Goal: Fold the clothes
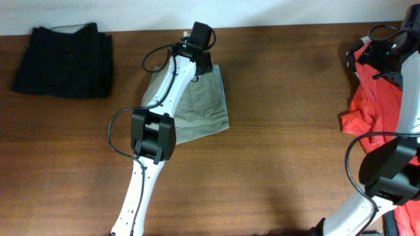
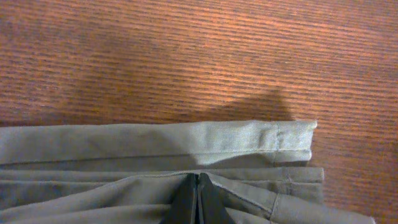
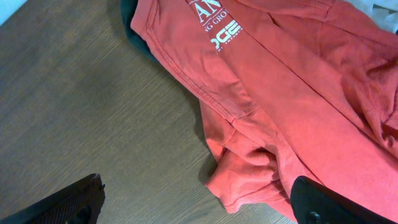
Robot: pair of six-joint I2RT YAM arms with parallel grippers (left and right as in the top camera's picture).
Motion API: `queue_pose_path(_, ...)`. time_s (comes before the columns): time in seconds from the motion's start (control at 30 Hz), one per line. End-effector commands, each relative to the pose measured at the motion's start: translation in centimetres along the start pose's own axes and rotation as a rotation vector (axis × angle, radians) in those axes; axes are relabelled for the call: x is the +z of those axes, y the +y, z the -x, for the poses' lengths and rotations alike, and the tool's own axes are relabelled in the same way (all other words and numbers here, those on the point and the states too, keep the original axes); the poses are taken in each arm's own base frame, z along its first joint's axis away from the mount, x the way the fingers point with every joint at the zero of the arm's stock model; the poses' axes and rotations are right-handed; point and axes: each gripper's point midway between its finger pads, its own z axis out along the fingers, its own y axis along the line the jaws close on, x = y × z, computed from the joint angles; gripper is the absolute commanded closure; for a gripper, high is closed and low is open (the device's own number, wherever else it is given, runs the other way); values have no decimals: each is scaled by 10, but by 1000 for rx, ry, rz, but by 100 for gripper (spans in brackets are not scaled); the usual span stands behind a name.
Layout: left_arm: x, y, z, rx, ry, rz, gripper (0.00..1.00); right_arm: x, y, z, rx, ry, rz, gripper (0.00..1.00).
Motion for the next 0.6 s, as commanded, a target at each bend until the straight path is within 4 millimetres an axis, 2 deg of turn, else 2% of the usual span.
queue_pose_path(0.0,-34,-13,18,92,-43,-33,99,-4,0,2,4,-13,-3,1)
queue_pose_path(0.03,-50,-15,25,109,-61,-33,99,-4,0,2,4,-13,-3,1)
queue_pose_path(0.07,-82,-8,36,104,-89,-5,99,-4,0,2,4,-13,-3,1)
queue_pose_path(0.1,-109,4,46,97,-122,45,94,-4,0,2,4,-13,-3,1)
queue_pose_path(0.13,-126,21,51,90,-140,115,88,-4,0,2,4,-13,-3,1)
queue_pose_path(0.2,-132,45,49,81,-117,184,87,-4,0,2,4,-13,-3,1)
queue_pose_path(0.27,-122,75,39,24,-40,224,91,-4,0,2,4,-13,-3,1)
queue_pose_path(0.3,-115,83,36,0,-13,219,94,-4,0,2,4,-13,-3,1)
queue_pose_path(0.37,-96,92,28,-29,51,173,99,-4,0,2,4,-13,-3,1)
queue_pose_path(0.57,-26,106,-15,-52,220,149,99,-4,0,2,4,-13,-3,1)
